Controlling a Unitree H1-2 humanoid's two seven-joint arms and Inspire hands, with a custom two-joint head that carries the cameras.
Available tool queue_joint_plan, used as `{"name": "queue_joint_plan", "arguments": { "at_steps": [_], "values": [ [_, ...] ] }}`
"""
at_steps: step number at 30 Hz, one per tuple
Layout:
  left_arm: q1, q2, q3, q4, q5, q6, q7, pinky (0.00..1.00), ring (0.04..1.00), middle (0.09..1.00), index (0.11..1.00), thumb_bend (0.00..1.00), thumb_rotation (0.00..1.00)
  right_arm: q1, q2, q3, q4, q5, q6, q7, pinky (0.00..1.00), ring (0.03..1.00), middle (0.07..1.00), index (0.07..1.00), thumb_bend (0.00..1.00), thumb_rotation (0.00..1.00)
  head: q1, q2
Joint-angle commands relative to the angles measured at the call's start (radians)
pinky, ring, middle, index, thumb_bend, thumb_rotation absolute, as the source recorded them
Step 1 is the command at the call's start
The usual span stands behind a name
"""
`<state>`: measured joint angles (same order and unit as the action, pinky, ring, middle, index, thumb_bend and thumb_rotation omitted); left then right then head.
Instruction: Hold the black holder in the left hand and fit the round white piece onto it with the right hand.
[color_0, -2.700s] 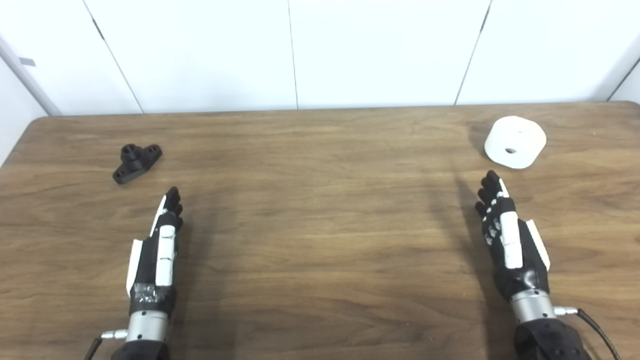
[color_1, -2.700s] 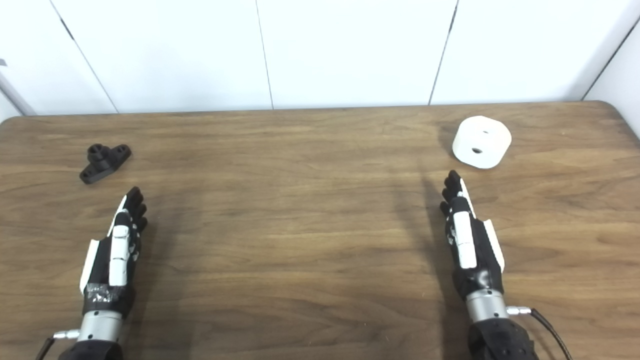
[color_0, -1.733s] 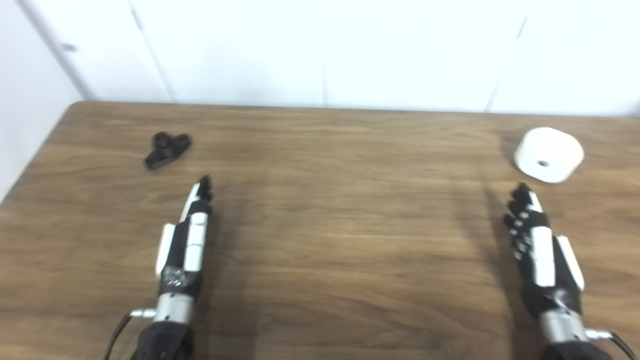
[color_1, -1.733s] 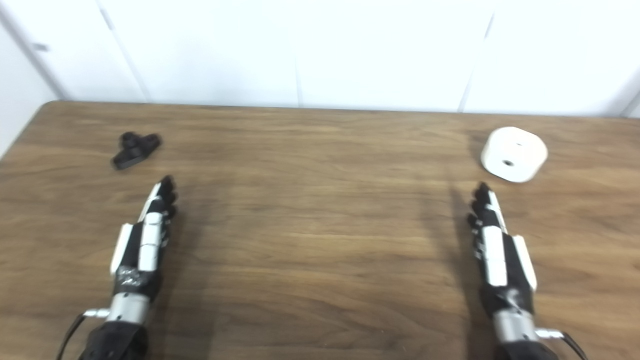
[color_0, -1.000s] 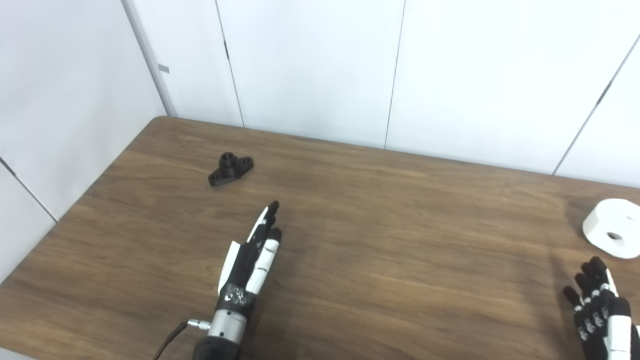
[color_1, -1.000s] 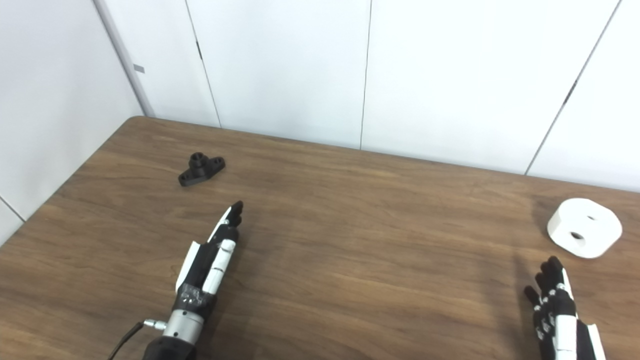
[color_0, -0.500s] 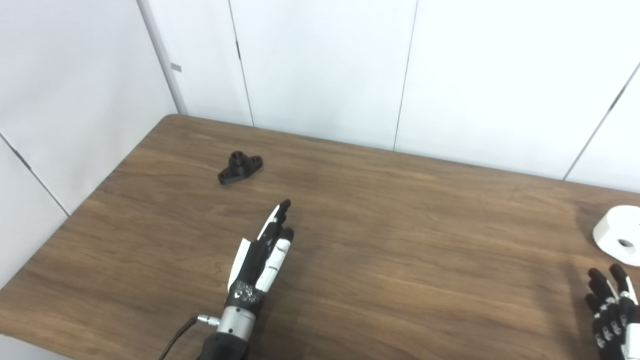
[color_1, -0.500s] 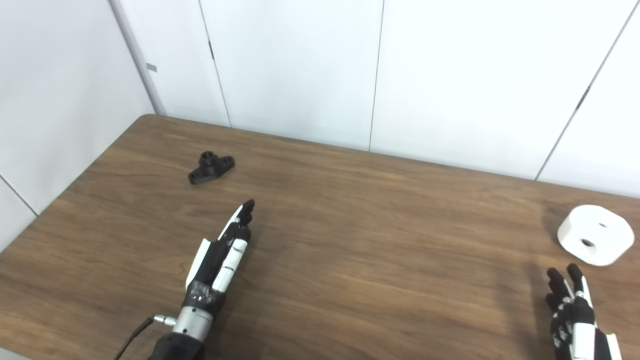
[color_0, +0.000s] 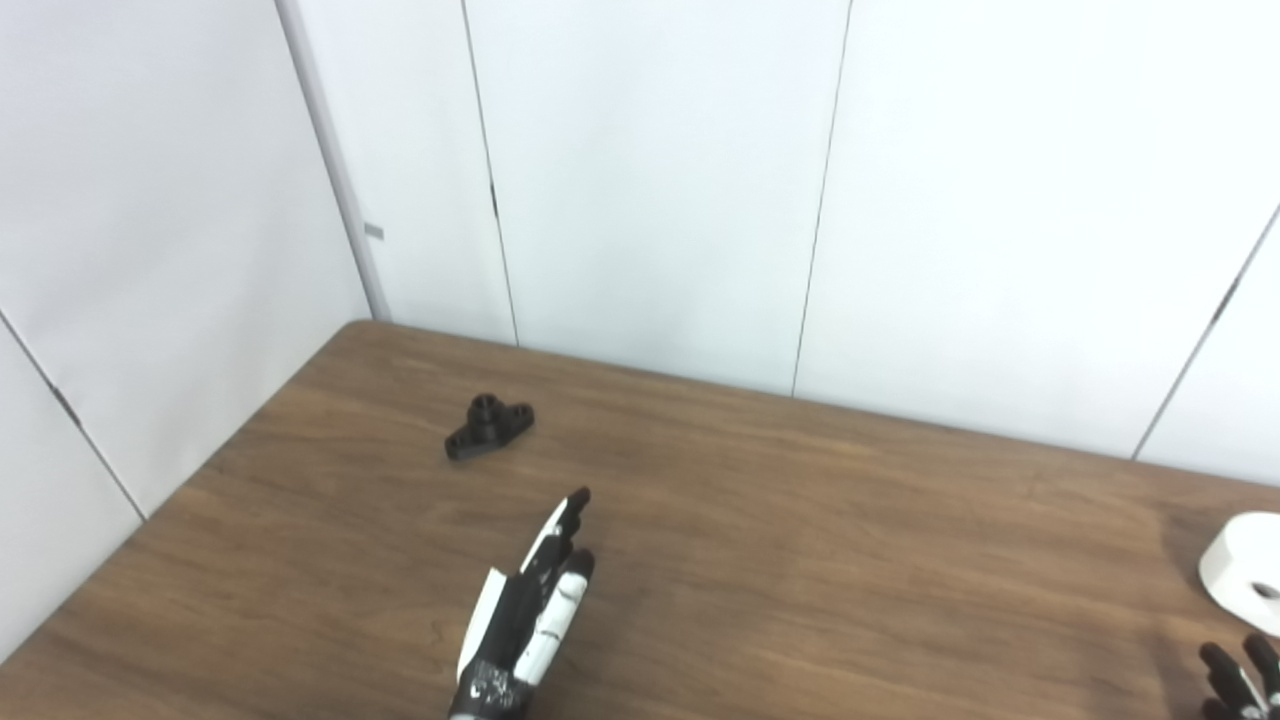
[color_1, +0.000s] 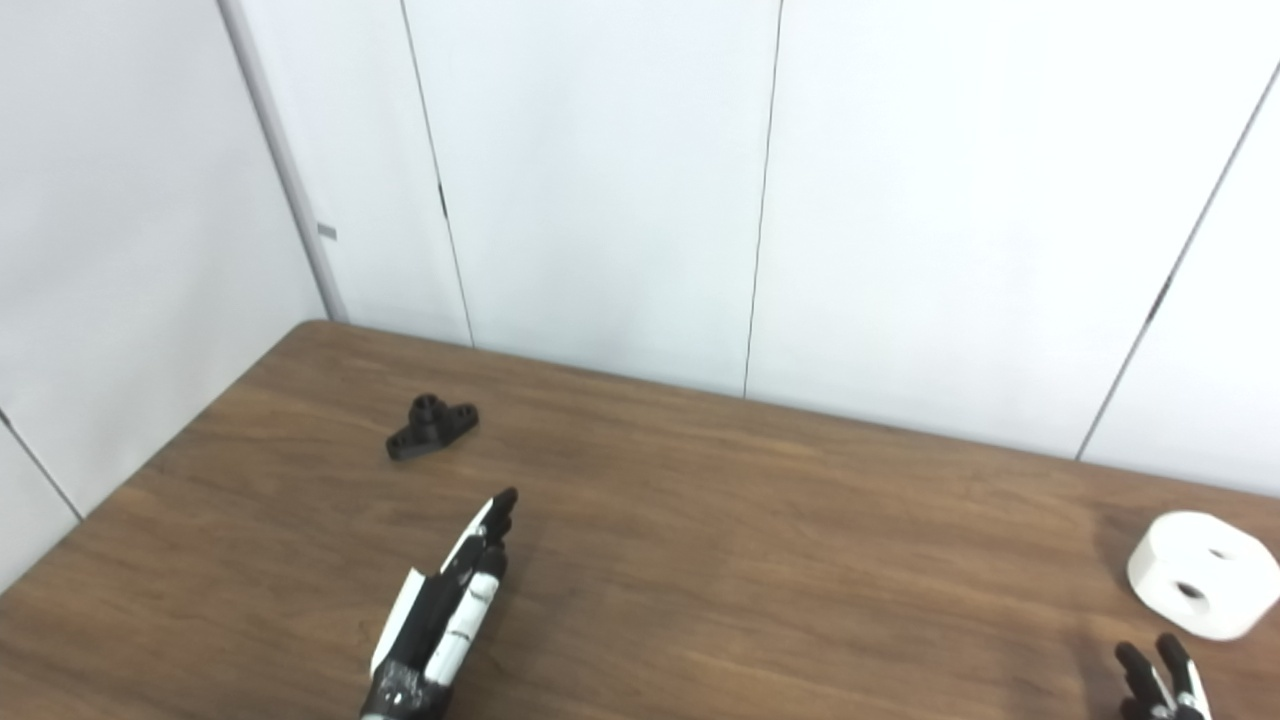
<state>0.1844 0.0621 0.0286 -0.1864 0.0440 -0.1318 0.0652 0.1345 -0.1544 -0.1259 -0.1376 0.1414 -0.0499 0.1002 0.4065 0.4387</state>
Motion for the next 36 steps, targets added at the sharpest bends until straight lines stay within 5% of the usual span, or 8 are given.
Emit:
{"name": "queue_joint_plan", "arguments": {
  "at_steps": [1,19,28,36],
  "values": [
    [0.034,-0.037,-0.012,0.03,0.012,-0.029,0.011,1.0,1.0,1.0,0.984,0.59,0.9,0.021,-0.002,-0.004,0.043,0.002,-0.033,0.002,1.0,0.978,0.93,0.994,0.68,1.0,-0.003,-0.002],
    [0.036,-0.033,-0.009,0.014,0.006,-0.021,0.006,1.0,1.0,1.0,0.988,0.57,0.87,0.02,-0.001,-0.001,0.033,-0.005,-0.032,-0.001,1.0,0.963,0.925,0.974,0.71,1.0,-0.009,0.014],
    [0.035,-0.024,0.033,-0.137,0.094,0.104,0.058,1.0,1.0,1.0,0.974,0.7,0.49,0.016,-0.001,0.002,0.038,-0.018,-0.031,-0.005,1.0,0.969,0.937,0.981,0.74,1.0,-0.003,0.018],
    [-0.016,0.077,0.099,-0.276,0.348,0.306,0.049,1.0,1.0,0.996,0.93,0.88,0.48,0.019,0.002,0.0,0.033,-0.024,-0.018,-0.012,1.0,0.989,0.948,0.988,0.76,1.0,-0.006,0.024]
  ]
}}
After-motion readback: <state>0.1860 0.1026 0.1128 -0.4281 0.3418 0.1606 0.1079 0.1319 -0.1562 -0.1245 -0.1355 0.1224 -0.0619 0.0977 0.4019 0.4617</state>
